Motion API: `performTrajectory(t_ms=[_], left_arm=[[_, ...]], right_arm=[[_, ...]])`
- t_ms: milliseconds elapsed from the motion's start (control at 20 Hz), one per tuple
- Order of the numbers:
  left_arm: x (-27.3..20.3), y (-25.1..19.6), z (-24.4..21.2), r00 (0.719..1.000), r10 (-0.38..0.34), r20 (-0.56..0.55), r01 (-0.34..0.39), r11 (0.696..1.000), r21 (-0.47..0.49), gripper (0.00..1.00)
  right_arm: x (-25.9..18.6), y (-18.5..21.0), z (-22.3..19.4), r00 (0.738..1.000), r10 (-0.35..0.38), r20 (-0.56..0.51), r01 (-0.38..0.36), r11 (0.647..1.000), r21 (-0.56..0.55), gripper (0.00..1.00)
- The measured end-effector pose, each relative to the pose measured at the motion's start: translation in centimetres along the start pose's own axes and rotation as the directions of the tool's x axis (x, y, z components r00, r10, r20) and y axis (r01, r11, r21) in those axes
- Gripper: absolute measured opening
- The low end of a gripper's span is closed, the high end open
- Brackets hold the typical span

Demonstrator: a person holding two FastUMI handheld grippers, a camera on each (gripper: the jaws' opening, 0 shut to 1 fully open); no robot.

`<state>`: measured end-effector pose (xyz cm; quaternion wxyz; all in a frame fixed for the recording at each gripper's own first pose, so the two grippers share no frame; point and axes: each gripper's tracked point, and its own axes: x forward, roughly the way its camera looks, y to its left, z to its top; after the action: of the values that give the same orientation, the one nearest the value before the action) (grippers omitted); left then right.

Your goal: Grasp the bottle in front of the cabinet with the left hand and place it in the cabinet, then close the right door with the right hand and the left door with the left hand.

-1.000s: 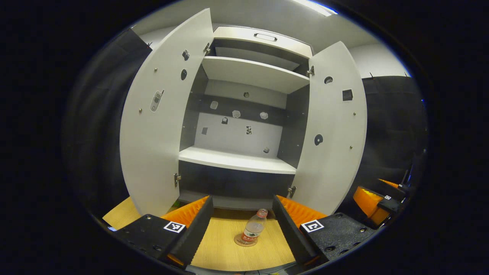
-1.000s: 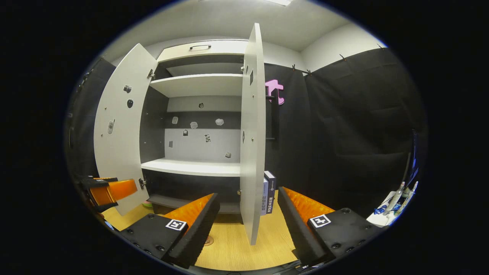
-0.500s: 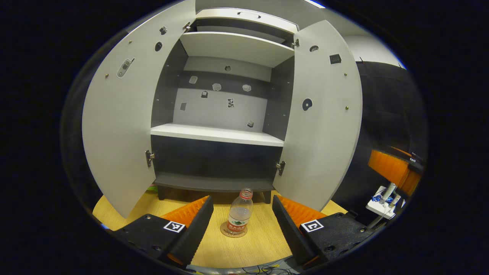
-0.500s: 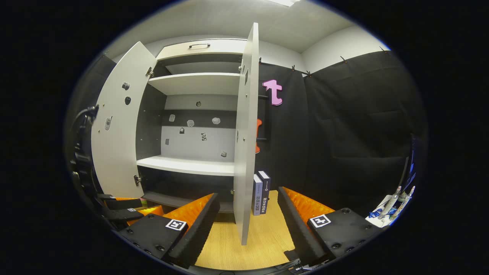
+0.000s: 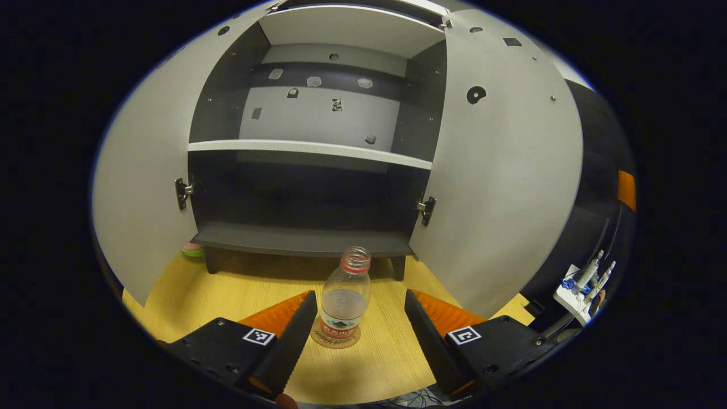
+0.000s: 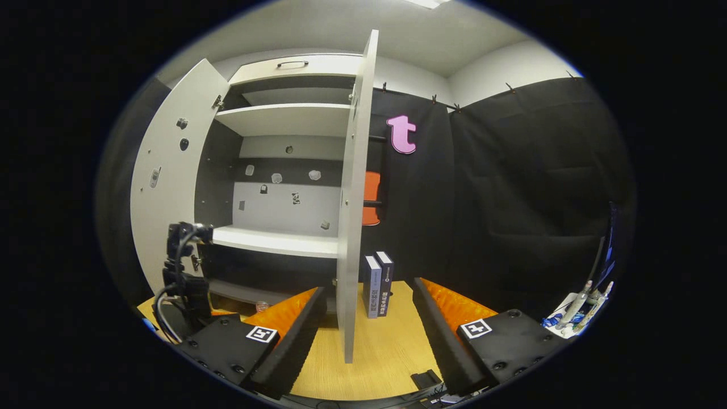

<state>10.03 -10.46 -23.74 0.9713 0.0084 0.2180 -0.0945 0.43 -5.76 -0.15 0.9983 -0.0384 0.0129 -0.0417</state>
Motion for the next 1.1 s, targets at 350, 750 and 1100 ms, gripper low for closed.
performTrajectory(t_ms=[350, 750, 1100], left_arm=[[4.6, 1.4, -3.3, 0.995, 0.022, -0.093, -0.023, 1.0, -0.009, 0.95], [7.4, 2.2, -5.3, 0.989, 0.054, -0.139, -0.054, 0.999, 0.006, 0.95], [6.8, 2.5, -5.4, 0.984, 0.056, -0.172, -0.054, 0.998, 0.016, 0.82]], right_arm=[[0.7, -2.0, -0.6, 0.999, -0.038, -0.024, 0.038, 0.999, -0.004, 1.0], [1.6, -2.6, -0.9, 0.998, -0.057, -0.037, 0.057, 0.998, -0.011, 1.0], [1.8, -2.3, -1.3, 0.998, -0.037, -0.042, 0.037, 0.999, 0.001, 1.0]])
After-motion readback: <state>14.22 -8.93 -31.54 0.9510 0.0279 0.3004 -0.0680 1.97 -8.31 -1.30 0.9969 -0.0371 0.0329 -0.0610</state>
